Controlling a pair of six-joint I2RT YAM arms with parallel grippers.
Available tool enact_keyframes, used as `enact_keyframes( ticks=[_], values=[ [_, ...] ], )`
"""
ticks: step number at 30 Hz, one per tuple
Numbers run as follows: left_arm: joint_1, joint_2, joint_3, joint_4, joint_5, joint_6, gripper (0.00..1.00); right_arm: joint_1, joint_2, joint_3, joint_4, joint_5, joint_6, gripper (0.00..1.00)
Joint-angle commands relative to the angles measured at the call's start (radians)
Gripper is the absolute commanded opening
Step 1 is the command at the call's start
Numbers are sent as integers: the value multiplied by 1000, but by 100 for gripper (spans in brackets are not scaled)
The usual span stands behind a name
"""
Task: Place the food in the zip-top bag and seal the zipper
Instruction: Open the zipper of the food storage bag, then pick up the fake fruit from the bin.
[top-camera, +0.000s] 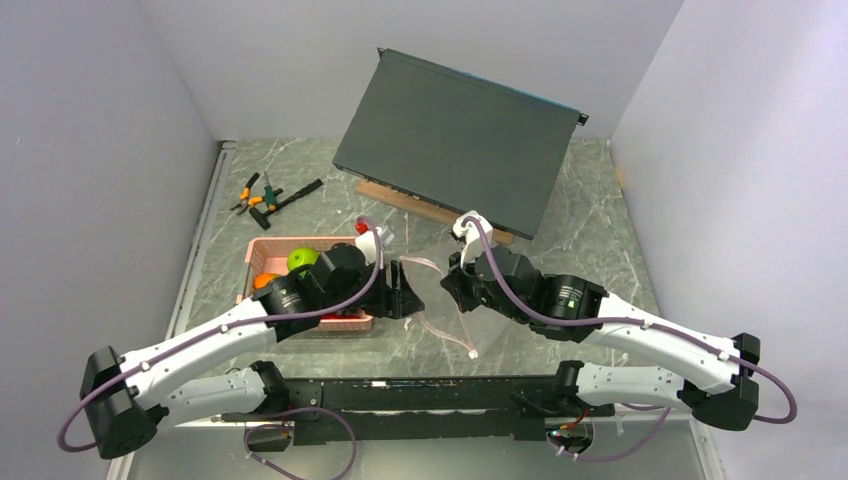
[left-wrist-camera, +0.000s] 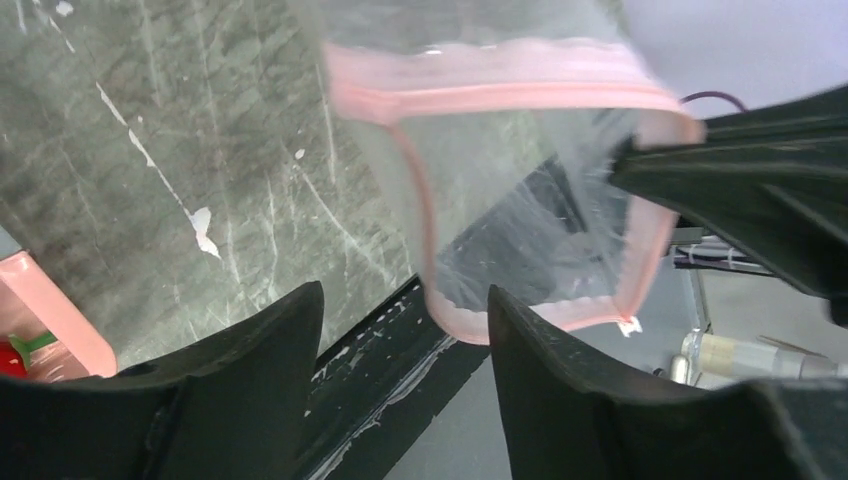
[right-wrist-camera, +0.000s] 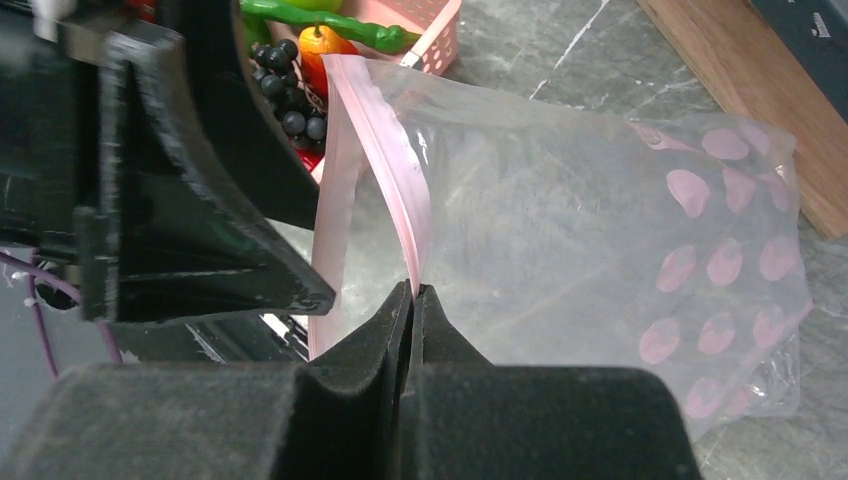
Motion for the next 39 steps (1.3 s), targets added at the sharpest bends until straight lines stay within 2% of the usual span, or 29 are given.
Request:
enact_keyframes(
  ticks=[1,4,9,16,20,27,33,39],
  values=[
    [1,-91,8,34,-30,4,69,3,17,7,69,21,-16,0],
    [2,-149,6,16,-43,14,75,3,28,2,87,20,-13,0],
    [2,-263,-7,-98,-126,26,78,3,52,1,107,9,3,0],
    [6,-399,-12,-404,-491,-44,85,4,43,-16,116,-6,15,0],
    [28,-357,-10,-531,-634,-137,87,4,35,-2,95,-3,10,0],
    [125,-218,-54,-493,-658,-142,92,4,34,-6,94,-10,16,0],
    [207,-108,-89,-402,-619,-89,95,4,17,-24,107,-26,34,0],
    [271,-3,-154,-234,-543,-40,95,3,24,-21,105,-31,27,0]
  ],
)
